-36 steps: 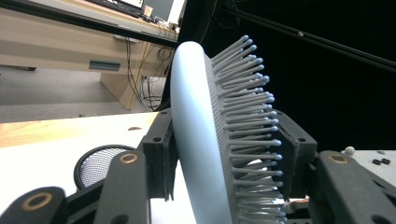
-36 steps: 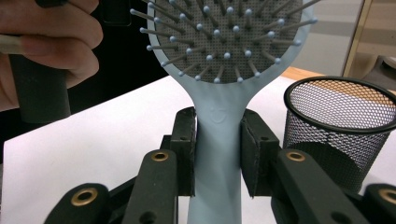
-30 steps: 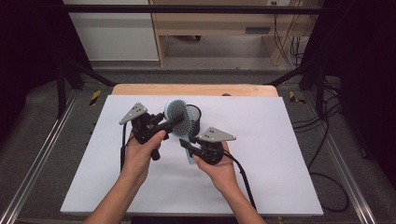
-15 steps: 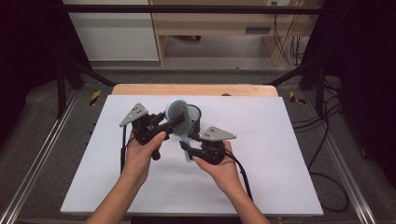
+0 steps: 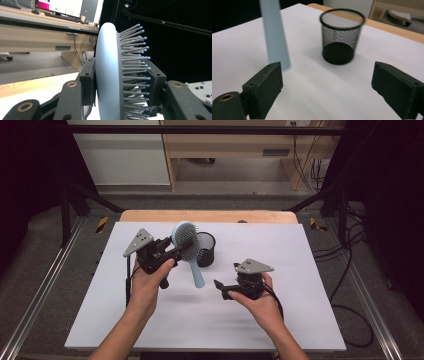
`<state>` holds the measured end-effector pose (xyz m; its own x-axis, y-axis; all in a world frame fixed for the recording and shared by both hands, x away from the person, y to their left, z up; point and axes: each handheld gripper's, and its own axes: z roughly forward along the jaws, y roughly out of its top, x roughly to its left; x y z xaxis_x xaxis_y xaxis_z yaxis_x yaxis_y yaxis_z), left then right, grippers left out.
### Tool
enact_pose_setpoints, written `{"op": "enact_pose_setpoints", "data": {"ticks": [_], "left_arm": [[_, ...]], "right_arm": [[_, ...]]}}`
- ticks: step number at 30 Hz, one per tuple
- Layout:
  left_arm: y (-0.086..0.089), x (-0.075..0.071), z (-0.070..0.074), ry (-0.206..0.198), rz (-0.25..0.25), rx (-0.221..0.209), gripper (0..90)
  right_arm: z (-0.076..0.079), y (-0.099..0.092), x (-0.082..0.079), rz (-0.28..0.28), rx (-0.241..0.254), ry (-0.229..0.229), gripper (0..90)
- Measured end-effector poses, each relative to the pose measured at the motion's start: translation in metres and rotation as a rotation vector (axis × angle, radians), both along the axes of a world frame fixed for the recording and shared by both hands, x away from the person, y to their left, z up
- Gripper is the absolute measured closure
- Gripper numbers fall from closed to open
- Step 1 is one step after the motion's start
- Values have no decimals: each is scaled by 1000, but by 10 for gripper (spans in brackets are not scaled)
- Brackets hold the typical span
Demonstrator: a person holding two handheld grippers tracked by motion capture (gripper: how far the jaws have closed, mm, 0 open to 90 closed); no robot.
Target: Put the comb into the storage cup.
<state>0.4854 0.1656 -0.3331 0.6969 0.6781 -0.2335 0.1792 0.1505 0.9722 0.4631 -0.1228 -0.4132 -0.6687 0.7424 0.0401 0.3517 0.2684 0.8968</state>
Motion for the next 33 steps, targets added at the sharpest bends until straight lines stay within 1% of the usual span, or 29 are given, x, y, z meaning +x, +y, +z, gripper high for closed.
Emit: {"op": "enact_pose_setpoints", "data": {"ticks": [2, 4, 5, 6, 7, 10, 12, 13, 15, 16, 18, 19, 20, 23, 25, 28, 29, 31, 33], "left_arm": [[0, 0, 4, -6, 6, -8, 526], [0, -1, 8, -14, 9, -16, 526], [0, -2, 10, -18, 7, -14, 526], [-1, -2, 13, -23, 6, -11, 526], [-1, -2, 15, -28, 7, -9, 526], [-4, -1, 21, -34, 7, -11, 526], [-7, 0, 25, -38, 13, -5, 525], [-9, 0, 28, -40, 15, 0, 525], [-11, 0, 31, -46, 15, 8, 525], [-12, 0, 33, -48, 13, 8, 526], [-14, 1, 36, -57, 13, 10, 526], [-14, 1, 36, -58, 14, 3, 526], [-14, 1, 36, -58, 14, 3, 526], [-15, 5, 37, -52, 20, -15, 526], [-15, 8, 38, -47, 25, -18, 526], [-16, 12, 38, -41, 31, -18, 526], [-16, 16, 38, -30, 43, -26, 526], [-15, 19, 38, -23, 57, -39, 526], [-15, 20, 38, -20, 61, -40, 526]], "right_arm": [[-3, -15, -2, -19, -1, -4, 84], [-7, -29, -5, -26, -17, -7, 69], [-11, -40, -8, -33, -38, -11, 67], [-16, -50, -10, -49, -56, -14, 67], [-20, -61, -11, -73, -58, -10, 68], [-29, -88, -16, -148, -26, -4, 69], [-33, -103, -21, -197, 4, -25, 67], [-35, -107, -23, -216, 14, -47, 61], [-39, -113, -26, -244, 28, -82, 54], [-40, -115, -27, -248, 32, -93, 56], [-40, -119, -28, -249, 50, -95, 57], [-40, -121, -28, -256, 54, -100, 58], [-41, -123, -29, -257, 56, -96, 57], [-44, -125, -28, -274, 72, -88, 57], [-45, -125, -28, -278, 68, -84, 58], [-43, -127, -29, -282, 80, -89, 61], [-42, -127, -30, -288, 86, -90, 62], [-42, -128, -31, -288, 85, -92, 62], [-42, -128, -31, -293, 93, -93, 63]]}}
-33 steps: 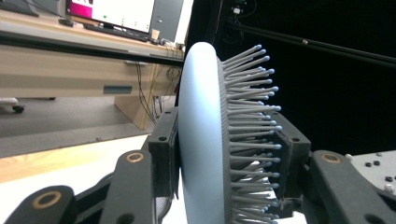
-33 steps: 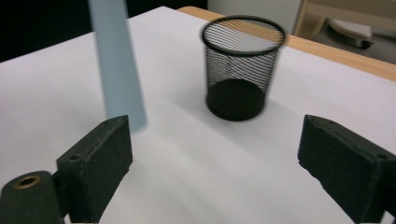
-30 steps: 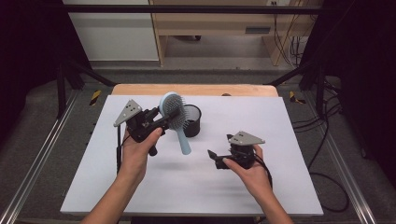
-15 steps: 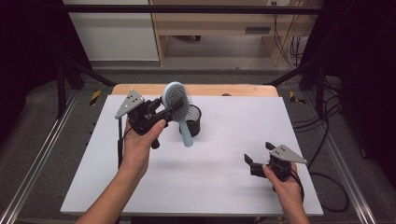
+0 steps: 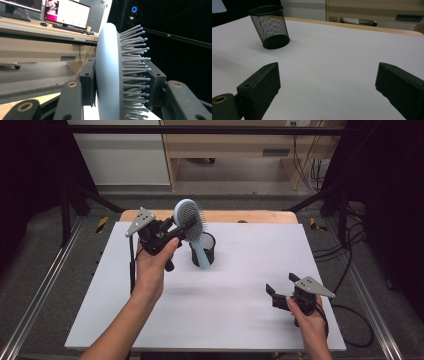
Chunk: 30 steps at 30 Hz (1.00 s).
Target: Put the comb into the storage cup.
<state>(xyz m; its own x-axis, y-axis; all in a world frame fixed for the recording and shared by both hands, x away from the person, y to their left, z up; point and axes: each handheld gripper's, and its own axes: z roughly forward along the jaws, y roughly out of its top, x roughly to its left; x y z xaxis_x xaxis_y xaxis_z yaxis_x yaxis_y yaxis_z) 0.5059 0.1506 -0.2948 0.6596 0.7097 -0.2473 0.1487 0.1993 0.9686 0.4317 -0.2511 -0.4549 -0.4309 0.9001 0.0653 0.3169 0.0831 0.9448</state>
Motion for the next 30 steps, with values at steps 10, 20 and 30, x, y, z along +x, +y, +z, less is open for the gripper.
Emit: {"op": "enact_pose_setpoints", "data": {"ticks": [10, 20, 30], "left_arm": [[1, 8, 5, 16, 15, -27, 525], [2, 10, 6, 12, 29, -32, 526], [2, 14, 9, 16, 50, -44, 526]], "right_arm": [[2, -3, -1, -35, 5, -19, 81], [2, -3, -4, -34, 12, -23, 74], [1, -3, -4, -31, 20, -18, 71]]}}
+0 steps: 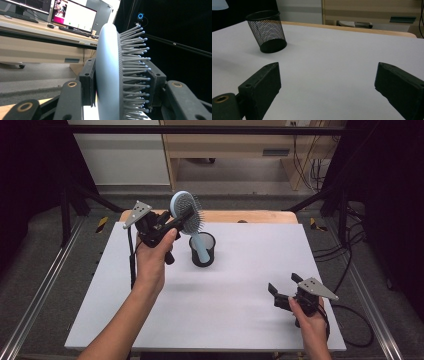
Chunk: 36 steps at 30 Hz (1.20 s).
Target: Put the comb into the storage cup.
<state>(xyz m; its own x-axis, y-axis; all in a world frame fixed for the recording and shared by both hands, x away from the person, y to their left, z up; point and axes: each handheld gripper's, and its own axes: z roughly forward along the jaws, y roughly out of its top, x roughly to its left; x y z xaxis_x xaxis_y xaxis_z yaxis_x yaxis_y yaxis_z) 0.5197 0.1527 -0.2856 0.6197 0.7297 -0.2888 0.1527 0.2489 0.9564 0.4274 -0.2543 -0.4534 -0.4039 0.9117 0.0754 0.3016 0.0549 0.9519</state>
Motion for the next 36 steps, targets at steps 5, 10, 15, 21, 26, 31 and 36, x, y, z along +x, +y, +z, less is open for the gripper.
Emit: {"op": "enact_pose_setpoints", "data": {"ticks": [5, 10, 15, 21, 26, 31, 36], "left_arm": [[-3, 7, 1, -4, 14, 12, 526], [-7, 18, -2, 1, 26, 21, 526], [-12, 29, -6, 11, 52, 33, 526], [-20, 36, -4, 10, 63, 52, 526], [-26, 39, -1, 10, 66, 35, 526], [-24, 44, 0, 7, 75, 36, 526], [-23, 49, 2, 7, 91, 25, 526]], "right_arm": [[-1, -2, -1, -6, 50, 5, 69], [-2, -8, -3, -18, 47, 10, 69], [-2, -9, -3, -17, 23, 9, 69], [-3, -8, -2, -3, 11, 6, 69], [-3, -6, -3, 15, -1, 3, 69], [-3, -5, -3, 22, 0, -1, 69], [-3, -5, -2, 21, -2, 1, 68]]}}
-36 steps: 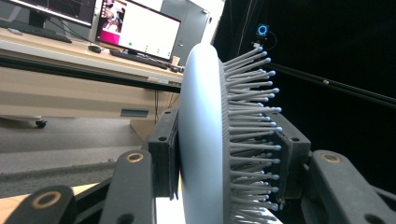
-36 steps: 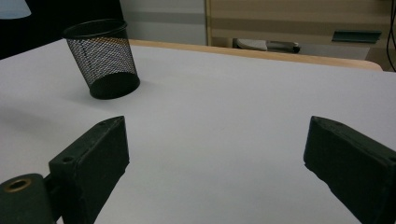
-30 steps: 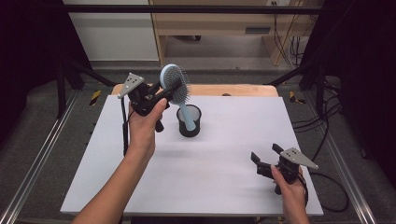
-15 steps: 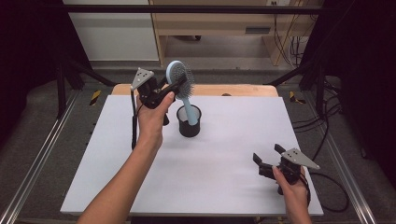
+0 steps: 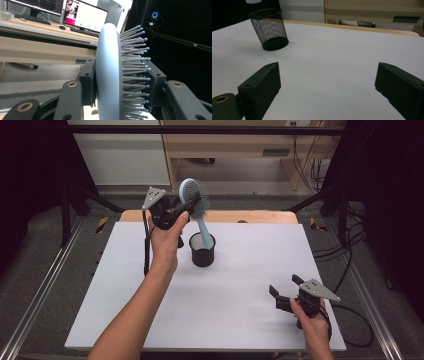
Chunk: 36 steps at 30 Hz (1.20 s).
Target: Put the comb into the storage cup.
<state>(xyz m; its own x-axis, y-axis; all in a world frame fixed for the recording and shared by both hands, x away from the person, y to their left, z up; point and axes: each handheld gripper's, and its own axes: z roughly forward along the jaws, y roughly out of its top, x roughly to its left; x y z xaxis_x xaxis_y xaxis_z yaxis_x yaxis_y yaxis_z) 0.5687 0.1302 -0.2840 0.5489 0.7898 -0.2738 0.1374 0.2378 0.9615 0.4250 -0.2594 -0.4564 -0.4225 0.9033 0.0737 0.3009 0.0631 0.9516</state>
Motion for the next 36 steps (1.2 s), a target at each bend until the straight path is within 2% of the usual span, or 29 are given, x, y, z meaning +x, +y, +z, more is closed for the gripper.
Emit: {"op": "enact_pose_setpoints", "data": {"ticks": [9, 23, 30, 33, 36], "left_arm": [[2, 6, -3, 2, 21, -13, 526], [2, 13, -2, -14, 34, -8, 525], [-1, 20, -6, -16, 25, -2, 525], [-3, 21, -8, -19, 15, 18, 525], [-3, 23, -9, -17, 18, 11, 525]], "right_arm": [[0, 2, 0, 2, -2, -3, 68], [-1, 3, -1, 18, -8, 1, 68], [-3, 6, -1, 22, -54, -6, 73], [-3, 6, 0, 25, -55, -8, 66], [-1, 3, 0, 15, -54, -17, 62]]}}
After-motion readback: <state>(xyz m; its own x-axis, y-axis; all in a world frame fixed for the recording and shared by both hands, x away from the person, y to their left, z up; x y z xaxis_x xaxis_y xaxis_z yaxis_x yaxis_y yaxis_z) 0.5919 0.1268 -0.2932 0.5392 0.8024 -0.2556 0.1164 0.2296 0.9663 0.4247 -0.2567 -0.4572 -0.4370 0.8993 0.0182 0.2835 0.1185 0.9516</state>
